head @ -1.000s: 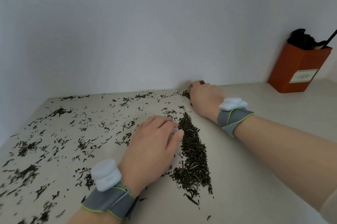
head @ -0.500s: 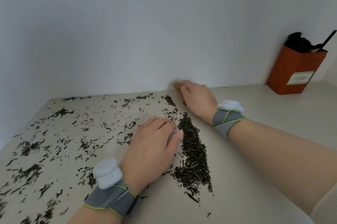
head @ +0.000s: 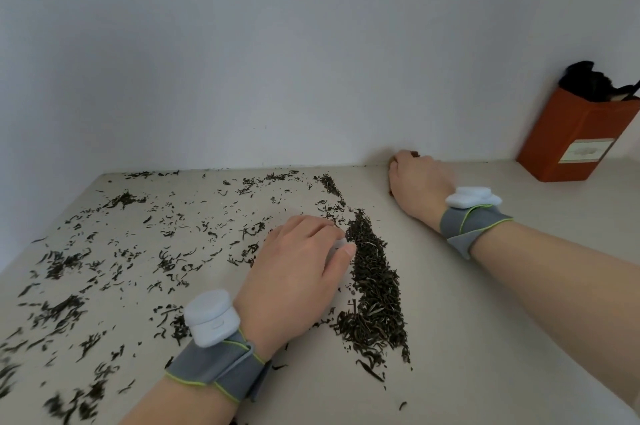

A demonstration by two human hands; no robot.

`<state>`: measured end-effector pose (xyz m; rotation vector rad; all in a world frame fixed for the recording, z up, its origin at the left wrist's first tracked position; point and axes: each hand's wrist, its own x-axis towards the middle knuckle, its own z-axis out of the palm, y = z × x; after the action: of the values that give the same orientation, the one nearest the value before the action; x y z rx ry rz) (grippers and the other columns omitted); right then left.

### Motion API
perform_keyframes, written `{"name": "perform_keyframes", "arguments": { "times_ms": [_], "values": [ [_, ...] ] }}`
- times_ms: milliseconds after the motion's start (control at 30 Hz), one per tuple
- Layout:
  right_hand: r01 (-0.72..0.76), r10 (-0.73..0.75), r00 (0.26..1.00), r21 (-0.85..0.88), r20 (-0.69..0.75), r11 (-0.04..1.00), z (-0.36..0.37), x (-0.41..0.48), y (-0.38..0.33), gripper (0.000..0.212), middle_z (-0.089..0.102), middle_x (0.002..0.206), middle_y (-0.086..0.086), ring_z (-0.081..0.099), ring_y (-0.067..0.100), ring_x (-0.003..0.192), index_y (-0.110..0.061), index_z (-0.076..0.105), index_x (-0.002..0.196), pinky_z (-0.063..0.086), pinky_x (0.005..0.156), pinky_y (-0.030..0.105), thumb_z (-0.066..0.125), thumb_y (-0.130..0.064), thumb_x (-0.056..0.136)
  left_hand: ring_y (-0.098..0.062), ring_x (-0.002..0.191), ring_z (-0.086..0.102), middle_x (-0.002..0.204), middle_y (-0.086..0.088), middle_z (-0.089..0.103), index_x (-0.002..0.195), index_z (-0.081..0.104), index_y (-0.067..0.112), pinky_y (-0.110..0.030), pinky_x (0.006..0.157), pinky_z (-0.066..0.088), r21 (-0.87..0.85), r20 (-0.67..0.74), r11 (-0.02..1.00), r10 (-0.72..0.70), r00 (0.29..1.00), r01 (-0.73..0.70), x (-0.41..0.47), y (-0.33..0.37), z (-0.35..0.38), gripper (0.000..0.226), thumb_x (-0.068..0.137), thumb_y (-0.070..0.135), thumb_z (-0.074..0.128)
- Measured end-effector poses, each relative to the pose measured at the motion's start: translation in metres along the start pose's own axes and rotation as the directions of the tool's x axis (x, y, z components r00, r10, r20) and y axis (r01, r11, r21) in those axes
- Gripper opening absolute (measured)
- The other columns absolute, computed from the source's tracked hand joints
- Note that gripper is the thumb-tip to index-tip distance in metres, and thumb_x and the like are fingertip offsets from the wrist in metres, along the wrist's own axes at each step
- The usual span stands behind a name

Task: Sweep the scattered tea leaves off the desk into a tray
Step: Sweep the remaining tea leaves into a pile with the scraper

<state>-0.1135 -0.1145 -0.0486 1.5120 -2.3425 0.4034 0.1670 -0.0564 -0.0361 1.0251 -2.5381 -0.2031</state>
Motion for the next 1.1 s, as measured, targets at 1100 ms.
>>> {"name": "perform_keyframes", "arguments": {
  "times_ms": [1100],
  "values": [
    [0.135,-0.244,0.958,0.516,0.149,0.846,-0.034,-0.008,-0.069,0.035,0.072,0.099,0.006,0.067,0.033,0.09,-0.032,0.062,0.124,0.054,0.083,0.043,0.033,-0.036,0.104,-0.004,0.133,0.042,0.136,0.019,0.057,0.134,0.063,0.03,-0.035,0.116,0.033,-0.011,-0.011,0.999,-0.03,0.999,0.03,0.0,-0.003,-0.005,0.048,0.105,0.054,0.032]
  ]
}}
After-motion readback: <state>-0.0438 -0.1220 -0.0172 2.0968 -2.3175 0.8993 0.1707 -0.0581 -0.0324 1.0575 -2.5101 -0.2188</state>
